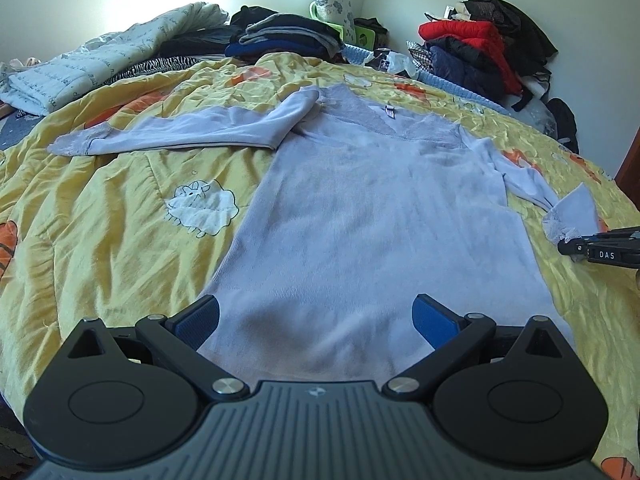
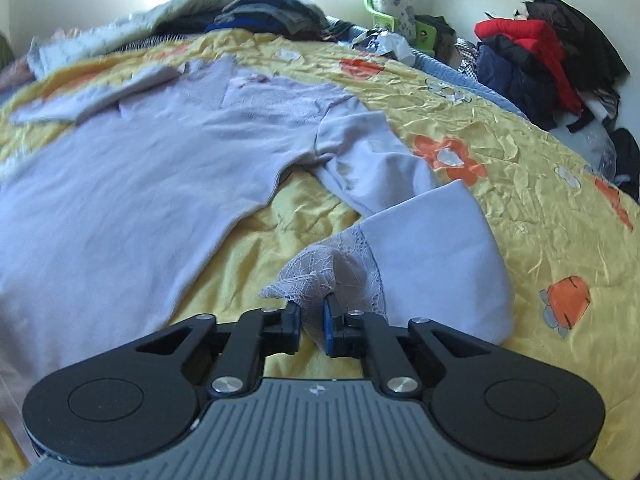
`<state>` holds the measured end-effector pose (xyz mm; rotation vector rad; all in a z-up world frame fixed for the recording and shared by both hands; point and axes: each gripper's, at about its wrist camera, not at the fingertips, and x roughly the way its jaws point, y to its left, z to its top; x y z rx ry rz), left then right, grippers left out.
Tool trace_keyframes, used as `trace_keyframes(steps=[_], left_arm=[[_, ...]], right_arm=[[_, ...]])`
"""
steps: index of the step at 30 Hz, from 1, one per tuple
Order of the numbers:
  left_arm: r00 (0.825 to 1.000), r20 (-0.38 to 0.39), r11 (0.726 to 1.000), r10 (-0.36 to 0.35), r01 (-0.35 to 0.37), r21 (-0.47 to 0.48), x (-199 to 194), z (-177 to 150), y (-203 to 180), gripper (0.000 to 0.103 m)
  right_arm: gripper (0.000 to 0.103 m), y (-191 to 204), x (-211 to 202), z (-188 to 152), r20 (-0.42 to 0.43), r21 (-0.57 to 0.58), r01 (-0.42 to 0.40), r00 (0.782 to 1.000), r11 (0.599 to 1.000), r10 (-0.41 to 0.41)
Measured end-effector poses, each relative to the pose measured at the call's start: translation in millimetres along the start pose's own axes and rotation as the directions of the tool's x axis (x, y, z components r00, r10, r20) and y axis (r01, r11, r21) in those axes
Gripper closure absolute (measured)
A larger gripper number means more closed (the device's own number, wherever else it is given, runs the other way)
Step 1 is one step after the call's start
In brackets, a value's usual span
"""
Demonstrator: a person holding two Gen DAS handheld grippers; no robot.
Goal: Fold small clothes
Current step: 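Reach the right tool to the lace cuff of a sleeve and close on it, then carry the cuff with the right tool across the top's body toward the left tool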
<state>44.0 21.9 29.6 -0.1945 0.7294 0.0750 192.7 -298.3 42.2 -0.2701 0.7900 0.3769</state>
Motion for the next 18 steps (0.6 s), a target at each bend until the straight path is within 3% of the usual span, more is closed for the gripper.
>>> trace_keyframes(steps=[5,7,10,12,14,15,16,17,18], left_arm=[[1.000,0.008,1.000,-0.003,0.004,-0.008,-4,-1,3,0.000],[1.000,0.005,1.000,-0.004,0.004,-0.015,-4,0,5,0.000],[1.000,0.022,1.000,-0.010,0.010,-0.021,-8,2,9,0.000],[0.999,0.048,0.999,-0.012,0.013,-0.031,-12,7,14,0.000],[0.996,0.068,0.996,-0.053,0.058,-0.069,-16,12,22,0.000],[0.991,0.075,0.986,-0.111,0.119,-0.114,-18,15,29,0.000],[0.980,0.081,0.965,-0.184,0.196,-0.175,-19,17,38,0.000],[0.958,0.093,0.923,-0.271,0.286,-0.256,-19,17,49,0.000],[0.921,0.114,0.853,-0.372,0.387,-0.351,-17,16,61,0.000]], right_arm=[[0.087,-13,-8,6,0.040,0.113,-0.049,0.998,0.992,0.045],[0.096,-18,-8,7,0.054,0.172,-0.074,0.996,0.982,0.065],[0.096,-22,-33,20,0.193,0.287,-0.161,0.975,0.944,0.107],[0.096,-10,-60,34,0.325,0.305,-0.253,0.934,0.918,0.149],[0.095,15,-87,49,0.437,0.270,-0.374,0.868,0.887,0.233],[0.095,31,-96,55,0.466,0.227,-0.443,0.831,0.867,0.303],[0.095,48,-102,57,0.481,0.184,-0.502,0.796,0.845,0.368],[0.096,65,-106,60,0.481,0.142,-0.554,0.763,0.820,0.432],[0.096,79,-105,58,0.468,0.123,-0.598,0.739,0.792,0.485]])
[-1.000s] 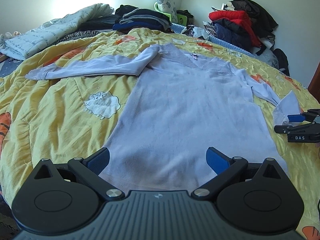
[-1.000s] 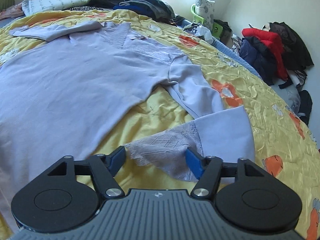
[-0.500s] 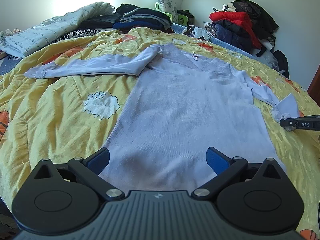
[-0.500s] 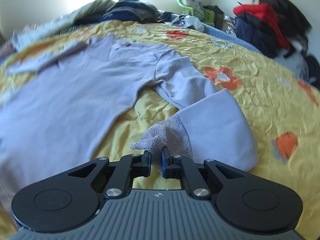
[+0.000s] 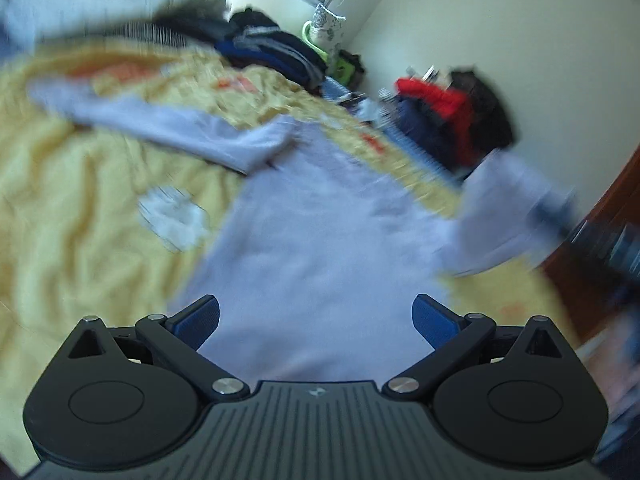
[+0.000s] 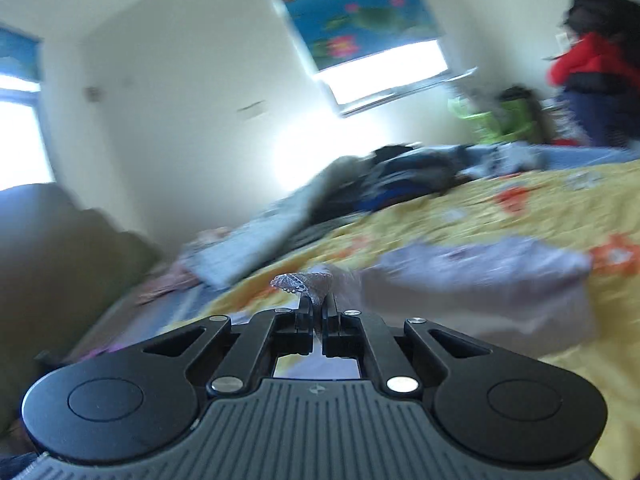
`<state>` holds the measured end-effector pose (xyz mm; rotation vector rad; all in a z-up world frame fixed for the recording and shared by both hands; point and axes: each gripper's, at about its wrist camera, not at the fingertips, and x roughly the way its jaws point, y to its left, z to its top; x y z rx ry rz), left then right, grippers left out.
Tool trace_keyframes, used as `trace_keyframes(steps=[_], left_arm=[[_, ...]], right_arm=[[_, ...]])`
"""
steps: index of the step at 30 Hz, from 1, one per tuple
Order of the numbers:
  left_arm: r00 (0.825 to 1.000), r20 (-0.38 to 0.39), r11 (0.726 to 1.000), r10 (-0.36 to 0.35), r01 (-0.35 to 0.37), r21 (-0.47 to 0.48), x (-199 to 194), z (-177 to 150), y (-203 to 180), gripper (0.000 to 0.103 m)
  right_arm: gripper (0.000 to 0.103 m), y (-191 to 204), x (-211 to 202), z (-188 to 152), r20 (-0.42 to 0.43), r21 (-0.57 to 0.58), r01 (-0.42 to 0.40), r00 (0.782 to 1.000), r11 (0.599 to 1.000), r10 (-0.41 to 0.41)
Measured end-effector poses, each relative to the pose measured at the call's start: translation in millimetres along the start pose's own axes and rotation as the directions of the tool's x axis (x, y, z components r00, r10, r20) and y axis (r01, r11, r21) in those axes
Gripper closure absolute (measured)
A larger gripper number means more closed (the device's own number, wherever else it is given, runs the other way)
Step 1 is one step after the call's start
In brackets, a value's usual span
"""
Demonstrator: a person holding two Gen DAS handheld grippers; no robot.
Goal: Fold small clothes
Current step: 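Carry the cuff with the right tool across the top's body toward the left tool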
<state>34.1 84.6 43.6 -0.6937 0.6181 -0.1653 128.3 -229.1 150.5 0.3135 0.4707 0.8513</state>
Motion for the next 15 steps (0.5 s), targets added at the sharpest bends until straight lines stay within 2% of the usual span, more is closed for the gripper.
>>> trace_keyframes(steps=[1,2,4,7,8,10,12,13,15], left_arm=[[0.995,-0.019,0.990,-0.102,0.100,-0.099,1,2,10,0.000],[0.986,-0.033,0.974,-0.161,0.153,-0.165,4,2,17,0.000],[0.975,-0.058,0.956,-0.215,0.198,-0.216,12,1,22,0.000],[0.975,-0.119,0.965,-0.190,0.163,-0.203,29,-1,18,0.000],[0.970,-0.129,0.960,-0.207,0.176,-0.217,34,-1,19,0.000],[0.958,-0.125,0.936,-0.258,0.215,-0.280,41,1,23,0.000],[0.943,-0.113,0.900,-0.312,0.256,-0.352,49,4,28,0.000],[0.939,-0.119,0.888,-0.322,0.256,-0.383,56,4,30,0.000],[0.936,-0.159,0.881,-0.315,0.226,-0.417,69,3,33,0.000]], right_arm=[[0.096,8,9,-10,-0.034,0.010,-0.035,0.999,0.999,0.035],[0.096,15,17,-21,-0.068,0.003,-0.042,0.997,0.999,0.042],[0.096,21,31,-42,-0.131,-0.008,-0.026,0.991,1.000,0.025],[0.096,19,40,-62,-0.175,0.029,-0.004,0.985,1.000,0.009],[0.096,20,40,-67,-0.174,0.032,-0.002,0.985,0.999,0.008],[0.096,25,38,-71,-0.174,-0.016,0.021,0.984,1.000,-0.023],[0.096,41,38,-78,-0.169,-0.139,0.069,0.981,0.988,-0.093],[0.096,47,39,-80,-0.168,-0.187,0.080,0.979,0.979,-0.112],[0.096,54,45,-85,-0.168,-0.238,0.088,0.977,0.967,-0.130]])
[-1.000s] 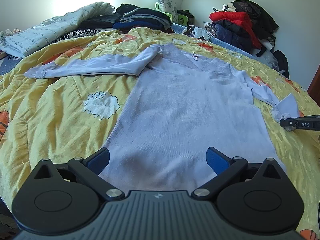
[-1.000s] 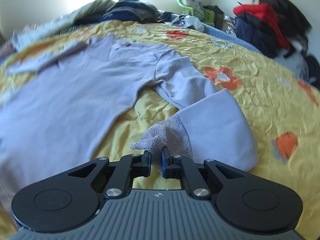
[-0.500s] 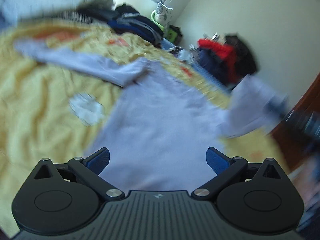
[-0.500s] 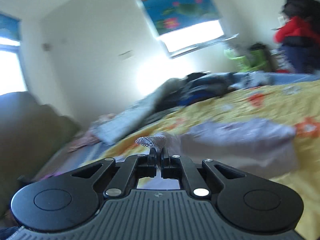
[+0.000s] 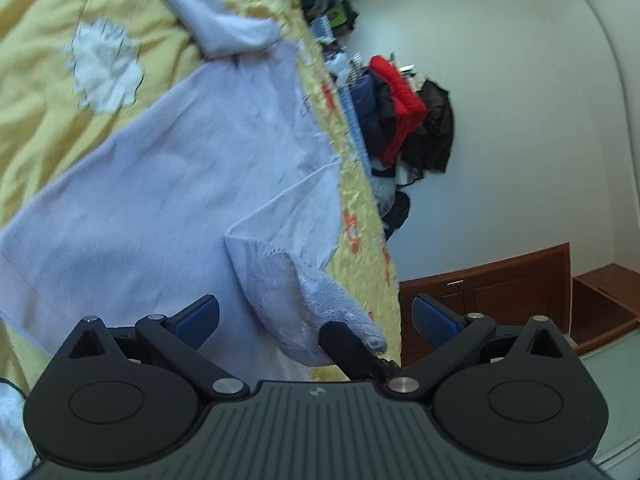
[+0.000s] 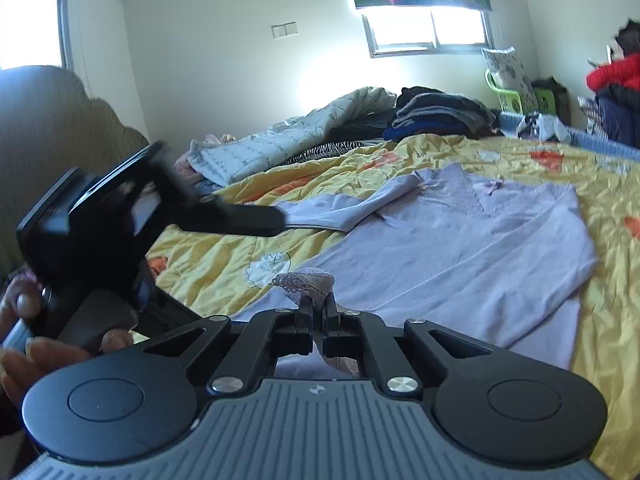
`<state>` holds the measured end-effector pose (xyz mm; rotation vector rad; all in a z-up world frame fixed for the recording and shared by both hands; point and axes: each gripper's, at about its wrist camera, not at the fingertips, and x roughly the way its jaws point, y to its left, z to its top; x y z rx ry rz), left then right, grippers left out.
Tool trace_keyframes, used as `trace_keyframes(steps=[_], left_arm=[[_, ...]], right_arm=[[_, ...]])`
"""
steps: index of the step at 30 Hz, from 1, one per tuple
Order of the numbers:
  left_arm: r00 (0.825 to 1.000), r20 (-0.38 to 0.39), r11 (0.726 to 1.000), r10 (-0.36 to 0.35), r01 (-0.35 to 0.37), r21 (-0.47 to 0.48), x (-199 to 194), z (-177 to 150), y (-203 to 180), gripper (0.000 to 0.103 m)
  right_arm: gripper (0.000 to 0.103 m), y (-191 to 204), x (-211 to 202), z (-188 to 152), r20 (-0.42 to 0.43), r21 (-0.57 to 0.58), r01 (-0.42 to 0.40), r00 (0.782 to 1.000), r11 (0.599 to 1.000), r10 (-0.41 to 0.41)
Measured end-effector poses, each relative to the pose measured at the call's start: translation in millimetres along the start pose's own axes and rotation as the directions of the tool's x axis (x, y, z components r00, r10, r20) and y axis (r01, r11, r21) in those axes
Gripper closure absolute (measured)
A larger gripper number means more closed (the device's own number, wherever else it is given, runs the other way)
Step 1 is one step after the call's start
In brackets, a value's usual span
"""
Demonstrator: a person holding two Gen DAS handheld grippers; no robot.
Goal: Fold small clothes
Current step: 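Carry the cuff with the right tool across the top's body toward the left tool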
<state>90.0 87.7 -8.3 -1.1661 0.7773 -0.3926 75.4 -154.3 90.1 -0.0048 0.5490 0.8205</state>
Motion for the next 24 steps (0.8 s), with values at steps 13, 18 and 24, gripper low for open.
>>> trace_keyframes(steps=[13,18,24], left_arm=[[0.981,-0.030,0.981,0.191,-0.190,0.025,10,2,5,0.009],[0.951,-0.127,0.956,0.281,-0.266,0.121,17,2,-2,0.065],[0.922,-0.136,0.928,0.363,-0.346,0.136,11,4,7,0.095]], right_arm=[[0.048,-15,-11,-22,-0.080,0.161,-0.105,0.990,0.981,0.119],[0.043,-48,-20,-32,-0.074,0.313,-0.019,0.996,0.949,0.044],[0.039,-55,-24,-40,-0.055,0.373,-0.027,0.997,0.927,0.051]])
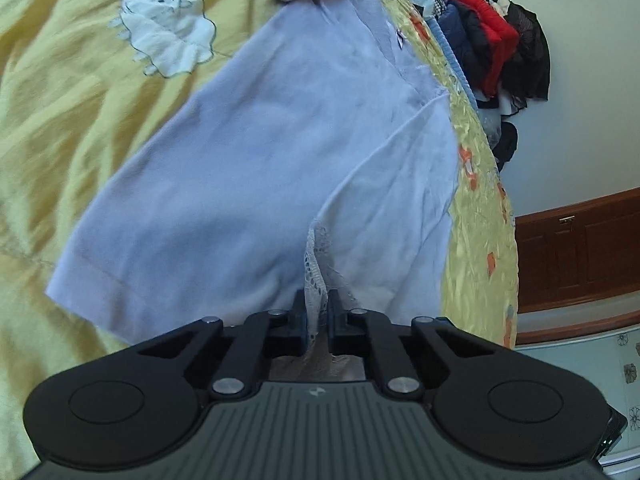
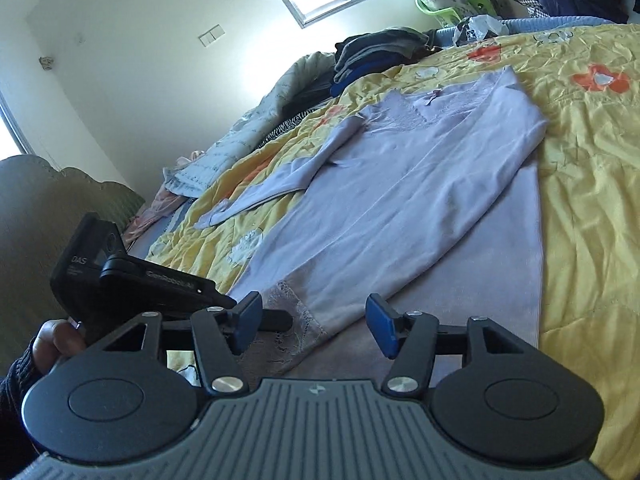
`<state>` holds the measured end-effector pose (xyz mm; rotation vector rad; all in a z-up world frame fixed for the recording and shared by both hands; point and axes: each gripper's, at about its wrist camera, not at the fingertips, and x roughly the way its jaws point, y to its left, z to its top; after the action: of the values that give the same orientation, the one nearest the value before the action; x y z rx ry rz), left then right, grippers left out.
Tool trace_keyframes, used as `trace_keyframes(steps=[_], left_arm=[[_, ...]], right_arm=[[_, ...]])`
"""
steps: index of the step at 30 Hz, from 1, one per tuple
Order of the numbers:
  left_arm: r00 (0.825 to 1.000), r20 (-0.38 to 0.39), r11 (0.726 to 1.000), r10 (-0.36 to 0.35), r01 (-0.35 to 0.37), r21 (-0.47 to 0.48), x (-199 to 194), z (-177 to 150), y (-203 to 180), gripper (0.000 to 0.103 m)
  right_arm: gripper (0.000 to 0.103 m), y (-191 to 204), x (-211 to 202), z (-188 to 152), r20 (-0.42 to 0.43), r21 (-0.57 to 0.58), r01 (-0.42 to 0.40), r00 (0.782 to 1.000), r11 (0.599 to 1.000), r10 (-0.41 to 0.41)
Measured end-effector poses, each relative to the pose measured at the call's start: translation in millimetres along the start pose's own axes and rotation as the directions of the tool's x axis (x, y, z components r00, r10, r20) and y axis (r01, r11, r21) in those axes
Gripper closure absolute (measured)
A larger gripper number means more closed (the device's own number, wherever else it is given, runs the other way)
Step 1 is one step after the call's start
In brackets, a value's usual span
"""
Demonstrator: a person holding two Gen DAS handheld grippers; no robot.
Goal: Fold small clothes
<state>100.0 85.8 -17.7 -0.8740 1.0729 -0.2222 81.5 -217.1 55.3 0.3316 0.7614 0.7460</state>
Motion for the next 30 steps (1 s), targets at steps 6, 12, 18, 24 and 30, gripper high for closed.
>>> trace_keyframes(steps=[6,12,18,24,30], left_arm=[[0.995,0.101,0.998,0.028,-0.034,0.061,-35,8,-1,0.102],[0.986,0.111,0.989,0.126,-0.133,0.061,-34,10,14,0.102],[0.968,0.171,0.973,0.182,-0.203,0.109,-38,10,16,0.102],[0.956,0.197,0.955,0.218,-0.251,0.160,-37,4,6,0.102],[0.925,0.279,0.907,0.258,-0.332,0.259,-51,-5,-18,0.102]], right_arm=[[0.037,3,2,4,-0.007,-0.015,-0.012,1.000,1.000,0.012],[0.035,-1,7,4,-0.016,0.009,-0.008,1.000,1.000,0.008],[0.031,-4,10,16,-0.036,-0.021,-0.005,0.999,1.000,0.004],[0.028,-86,46,118,0.046,0.230,-0.046,0.998,0.972,0.036],[0.027,-178,114,205,0.017,0.481,0.083,0.994,0.873,-0.104]])
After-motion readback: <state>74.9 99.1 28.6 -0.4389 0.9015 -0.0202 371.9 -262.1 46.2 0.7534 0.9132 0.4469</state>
